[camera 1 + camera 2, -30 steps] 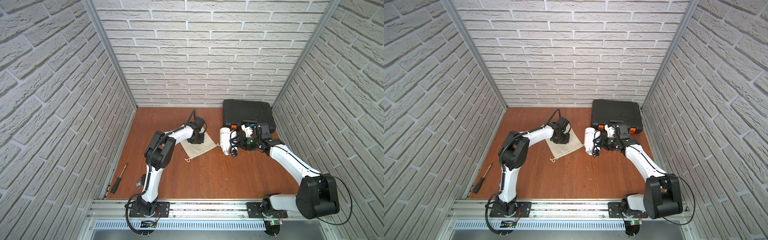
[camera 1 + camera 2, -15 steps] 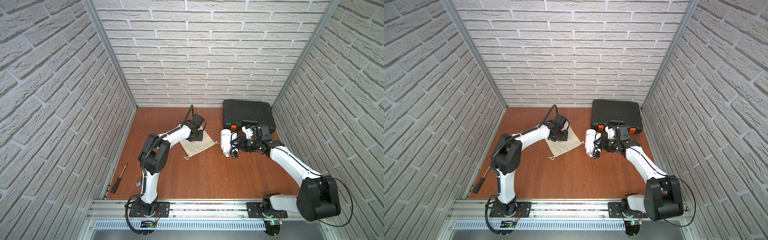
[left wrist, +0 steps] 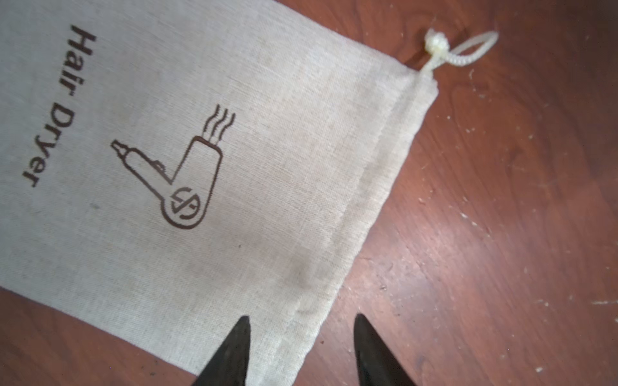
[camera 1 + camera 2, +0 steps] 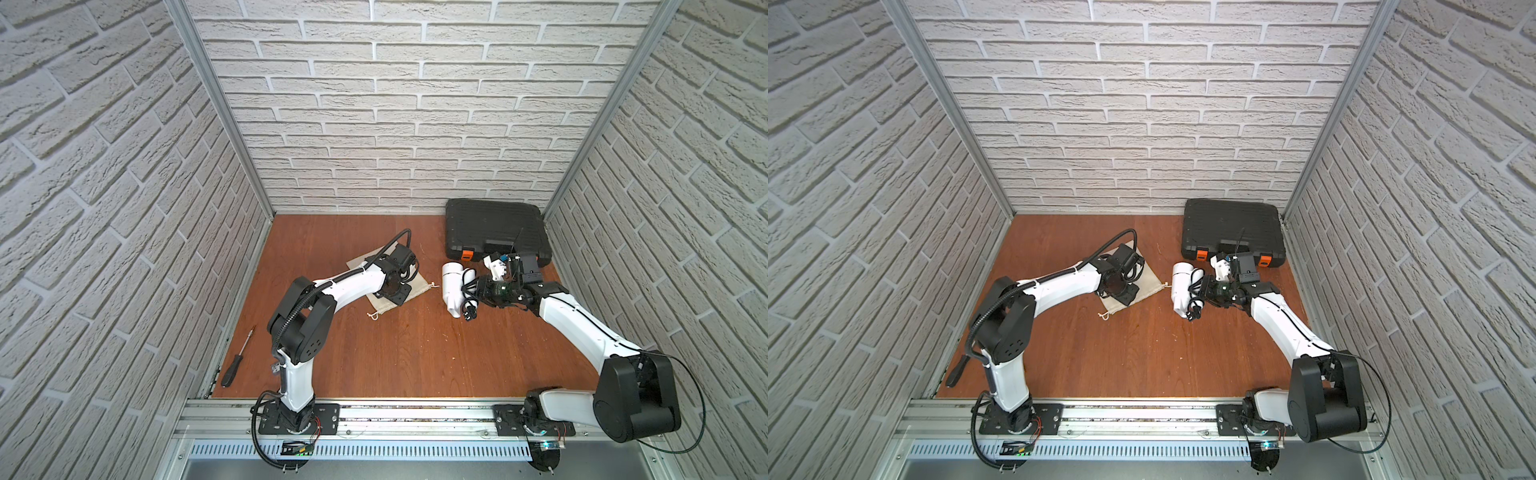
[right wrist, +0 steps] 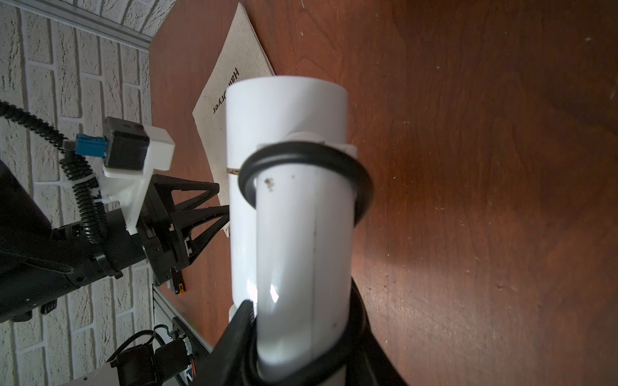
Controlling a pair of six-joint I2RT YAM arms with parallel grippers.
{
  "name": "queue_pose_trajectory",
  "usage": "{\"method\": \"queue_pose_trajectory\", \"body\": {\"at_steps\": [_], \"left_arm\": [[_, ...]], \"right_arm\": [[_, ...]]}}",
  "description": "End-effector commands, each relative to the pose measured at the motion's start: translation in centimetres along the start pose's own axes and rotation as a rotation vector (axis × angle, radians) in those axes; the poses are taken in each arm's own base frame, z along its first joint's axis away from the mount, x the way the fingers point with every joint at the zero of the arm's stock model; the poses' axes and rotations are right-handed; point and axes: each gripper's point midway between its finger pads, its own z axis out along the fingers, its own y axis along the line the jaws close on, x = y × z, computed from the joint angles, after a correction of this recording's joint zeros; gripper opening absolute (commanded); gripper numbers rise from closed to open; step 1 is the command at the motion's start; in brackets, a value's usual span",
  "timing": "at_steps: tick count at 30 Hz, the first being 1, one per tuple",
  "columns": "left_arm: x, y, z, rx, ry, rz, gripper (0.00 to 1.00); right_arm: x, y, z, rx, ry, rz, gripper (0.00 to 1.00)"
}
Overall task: Pack away hair dryers
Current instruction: Open the drawstring bag at the center of the board.
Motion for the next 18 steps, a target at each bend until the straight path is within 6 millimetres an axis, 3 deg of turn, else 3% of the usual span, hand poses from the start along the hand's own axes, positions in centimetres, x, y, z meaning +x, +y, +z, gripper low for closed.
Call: {"method": "queue_pose_trajectory", "body": {"at_steps": [1,5,18], "left_arm": [[1.0,-0.8,0.5,0.017,0.047,0.069,0.50],[1.8,-1.4,0.7,0.032,0.078,0.105,0.50],[3.5,0.4,2.6,-0.078,0.143,0.110,0.47]], "right_arm": [[-1.1,1.6,-0.2,-0.058,-0.040,-0.047,0.03],[-1.0,1.6,0.0,-0.064,-0.030,-0.039,0.03],[-1.1,1.7,0.1,-0.065,-0.026,-0.044,0.03]]}}
